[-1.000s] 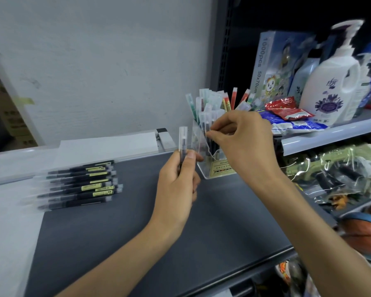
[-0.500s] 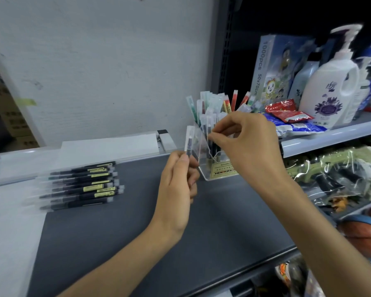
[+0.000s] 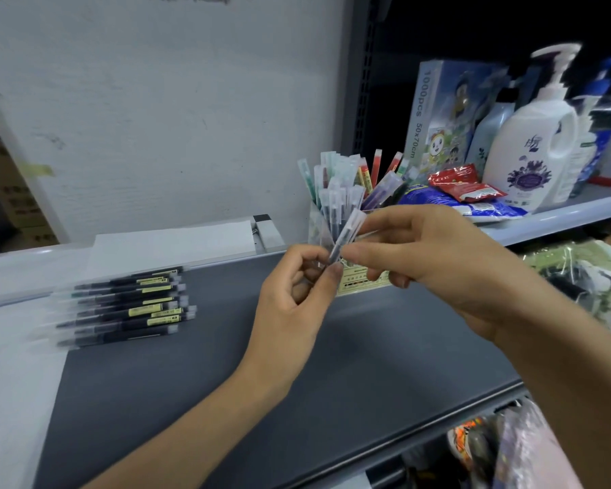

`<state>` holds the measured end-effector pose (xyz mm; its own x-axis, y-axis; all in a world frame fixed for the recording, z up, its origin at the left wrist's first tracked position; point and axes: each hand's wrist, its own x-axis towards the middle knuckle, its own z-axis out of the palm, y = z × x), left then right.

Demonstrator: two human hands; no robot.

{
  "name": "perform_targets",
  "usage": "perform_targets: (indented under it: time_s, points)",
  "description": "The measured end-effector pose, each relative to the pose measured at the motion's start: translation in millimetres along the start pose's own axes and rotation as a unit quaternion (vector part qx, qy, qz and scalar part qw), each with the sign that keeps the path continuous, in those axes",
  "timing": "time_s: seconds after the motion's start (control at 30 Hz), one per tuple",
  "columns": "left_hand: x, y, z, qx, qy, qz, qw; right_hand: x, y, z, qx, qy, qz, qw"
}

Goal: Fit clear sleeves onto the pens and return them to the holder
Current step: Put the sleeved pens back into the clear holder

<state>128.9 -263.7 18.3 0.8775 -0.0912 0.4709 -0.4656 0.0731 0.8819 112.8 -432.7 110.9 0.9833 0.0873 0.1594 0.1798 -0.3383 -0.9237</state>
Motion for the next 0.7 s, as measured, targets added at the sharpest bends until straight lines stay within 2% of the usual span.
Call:
perform_targets:
  time_s: [0.13,0.27,0.37,0.47,0.53,0.7]
  points:
    - [-2,3,1,0.013,-0.017,-0.004,1.0,0,3,0,-0.04,0.043,-0.036,0.998]
    - [-6,5,2,0.106,-0.024,0.019,0.994,-2,-7,-9,-0.02,0.1,-0.105,0.989]
    - [-8,4,3,0.143,0.013,0.039,0.989,-3,-17,-18,0.002,0.198,-0.208,0.958]
    - [-7,1,2,0.14,0.031,0.026,0.989,0,-19,-18,-0.03,0.25,-0.267,0.93]
    - [-5,-1,2,0.124,0.031,0.0,0.992,5,-14,-15,-0.06,0.262,-0.265,0.926]
    - [-1,-6,1,0.096,0.029,-0.046,0.994,24,10,-4,-0.087,0.245,-0.206,0.943]
